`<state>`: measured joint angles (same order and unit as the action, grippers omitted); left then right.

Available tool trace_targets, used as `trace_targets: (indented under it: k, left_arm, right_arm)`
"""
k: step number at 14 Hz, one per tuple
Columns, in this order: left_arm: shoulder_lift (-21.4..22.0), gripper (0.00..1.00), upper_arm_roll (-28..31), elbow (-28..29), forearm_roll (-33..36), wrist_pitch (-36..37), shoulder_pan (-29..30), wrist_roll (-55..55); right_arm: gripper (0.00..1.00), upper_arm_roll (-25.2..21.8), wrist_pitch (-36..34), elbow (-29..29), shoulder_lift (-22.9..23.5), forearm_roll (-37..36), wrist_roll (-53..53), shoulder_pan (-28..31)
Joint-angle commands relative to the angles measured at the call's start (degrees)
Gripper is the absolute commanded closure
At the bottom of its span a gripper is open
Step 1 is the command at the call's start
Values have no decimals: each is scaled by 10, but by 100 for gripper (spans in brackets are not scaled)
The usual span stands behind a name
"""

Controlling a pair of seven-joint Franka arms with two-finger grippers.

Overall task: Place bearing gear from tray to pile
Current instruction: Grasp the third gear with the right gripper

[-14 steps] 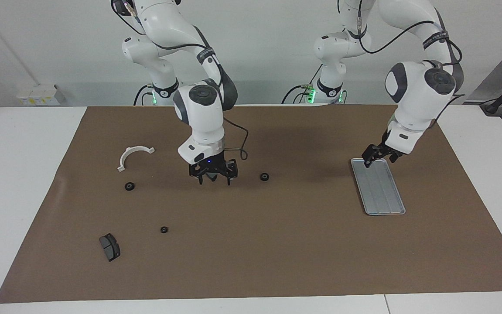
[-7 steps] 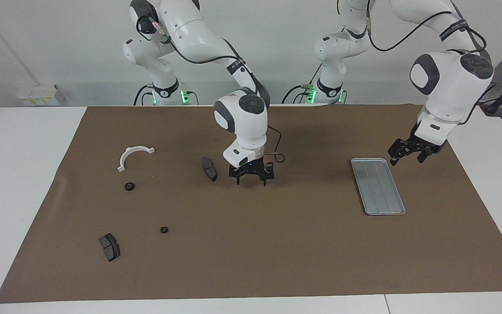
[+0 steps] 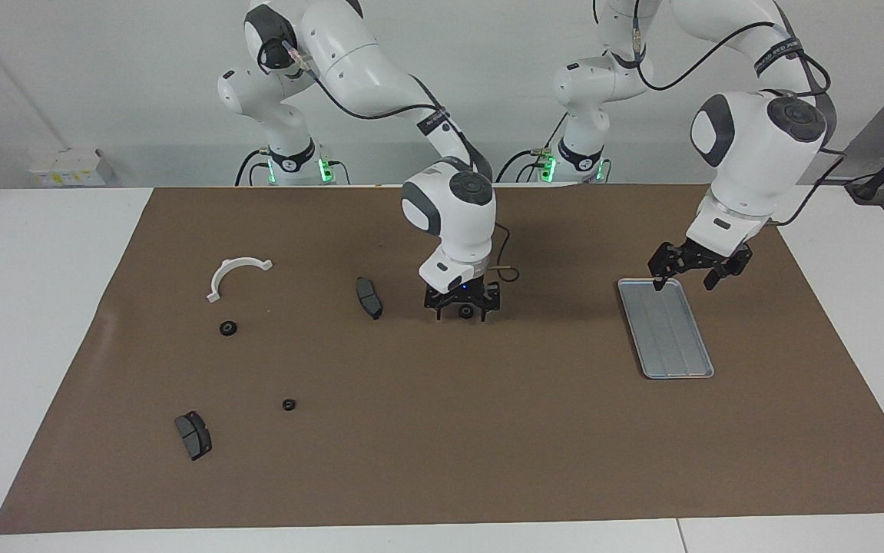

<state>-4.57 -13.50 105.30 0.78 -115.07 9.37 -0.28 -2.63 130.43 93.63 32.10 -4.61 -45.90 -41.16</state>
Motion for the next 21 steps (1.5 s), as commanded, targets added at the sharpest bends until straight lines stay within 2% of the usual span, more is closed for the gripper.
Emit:
trace_targets:
  k: [1, 6, 10, 11, 12, 13, 19, 21]
  left_arm:
    - [14, 0, 5, -28, -5, 20, 0, 5]
    - [20, 0, 3, -53, -7, 35, -1, 4]
    - [18, 0, 2, -61, -9, 47, -1, -37]
    - [18, 0, 2, -61, -9, 43, -1, -51]
    - [18, 0, 2, -61, -9, 43, -1, -52]
    - [18, 0, 2, -61, -9, 43, -1, -52]
    - [19, 0, 2, -60, -9, 45, -1, -43]
    - [19, 0, 2, -60, -9, 46, -1, -40]
  right_arm:
    - [13, 3, -5, 7, 0, 9, -7, -9]
    - [45, 3, -4, 20, -6, 10, -9, -18]
    - [48, 3, 4, 27, -7, 10, -12, -18]
    - [62, 3, 4, 27, -7, 10, -12, -18]
    - [90, 3, -2, 24, -7, 10, -13, -18]
    - [100, 3, -3, 24, -7, 10, -15, -18]
    - [100, 1, 4, 32, -20, 9, -31, -2]
    - [100, 1, 5, 63, -48, 9, -28, 11]
